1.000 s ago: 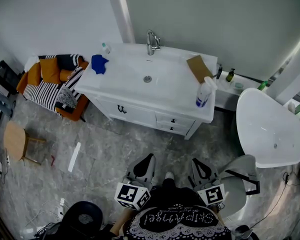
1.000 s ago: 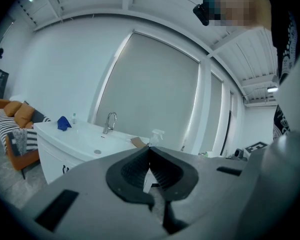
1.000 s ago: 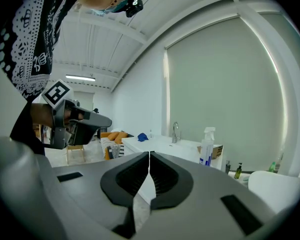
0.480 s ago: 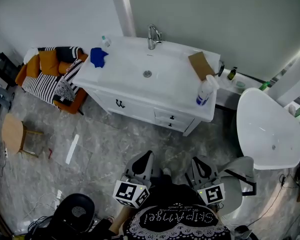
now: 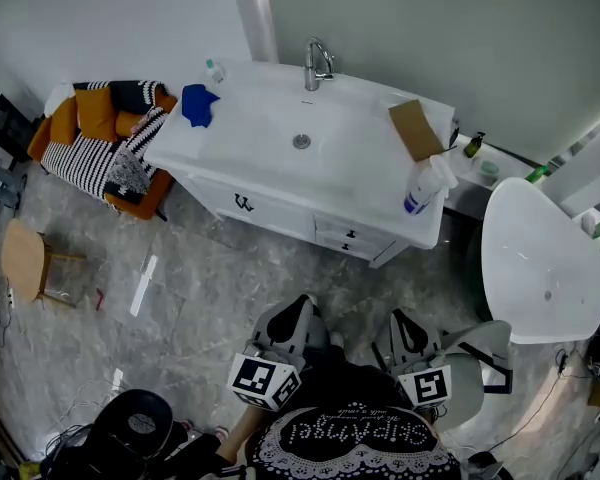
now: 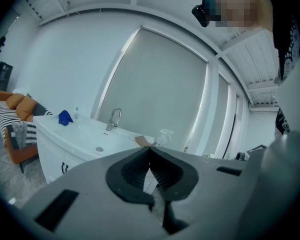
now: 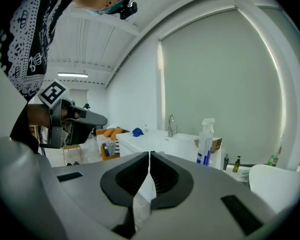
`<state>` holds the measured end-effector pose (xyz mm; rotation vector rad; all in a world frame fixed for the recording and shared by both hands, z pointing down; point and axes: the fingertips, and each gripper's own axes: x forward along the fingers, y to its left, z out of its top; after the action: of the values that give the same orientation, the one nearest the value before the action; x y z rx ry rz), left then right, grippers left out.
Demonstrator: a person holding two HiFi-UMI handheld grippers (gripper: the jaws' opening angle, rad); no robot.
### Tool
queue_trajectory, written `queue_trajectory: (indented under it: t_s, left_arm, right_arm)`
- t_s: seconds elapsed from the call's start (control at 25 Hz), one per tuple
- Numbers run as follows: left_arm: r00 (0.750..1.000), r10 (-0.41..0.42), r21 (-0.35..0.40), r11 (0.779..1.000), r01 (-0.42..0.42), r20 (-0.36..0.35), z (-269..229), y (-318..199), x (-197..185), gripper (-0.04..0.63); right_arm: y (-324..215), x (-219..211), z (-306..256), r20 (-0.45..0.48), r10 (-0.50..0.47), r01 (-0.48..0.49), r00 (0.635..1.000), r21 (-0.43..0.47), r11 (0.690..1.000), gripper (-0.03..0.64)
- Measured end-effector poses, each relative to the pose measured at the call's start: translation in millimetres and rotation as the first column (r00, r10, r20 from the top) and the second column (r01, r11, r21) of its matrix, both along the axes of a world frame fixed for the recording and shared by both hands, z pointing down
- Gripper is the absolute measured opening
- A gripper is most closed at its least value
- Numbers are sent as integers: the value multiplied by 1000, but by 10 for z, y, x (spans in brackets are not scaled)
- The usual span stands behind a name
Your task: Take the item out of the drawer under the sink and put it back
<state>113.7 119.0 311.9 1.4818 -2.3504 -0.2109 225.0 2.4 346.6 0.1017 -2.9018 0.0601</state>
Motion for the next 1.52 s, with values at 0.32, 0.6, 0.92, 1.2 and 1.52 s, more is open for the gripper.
queue_trajectory:
  t_s: [0.32,0.6,0.92,1.2,1.52]
  left_arm:
    - [998,59,31,998,-60,6,-176,-277,-644,5]
    - [995,104,33,994,-104,4,-240,-379,-1063,5]
    - [992,124,60,990,-124,7,-306,-379,-1353,5]
    - [995,97,56,994,-98,17,-232,-141,-1565,5]
    - [996,84,40,996,-84,5,-175,30,-1666,5]
  right_arm:
    - [-106,-587,-143,-3,34,-34,999,2,999,21]
    - [-97,-1014,-237,-11,41,-41,999,32,999,21]
    - [-147,-1217,-209,-51,89,-86,995,50,995,21]
    - [-79,-1400,-157,-32,99,-97,995,68,993,21]
    - [68,-1443,-66,-46,106,-104,993,47,993,21]
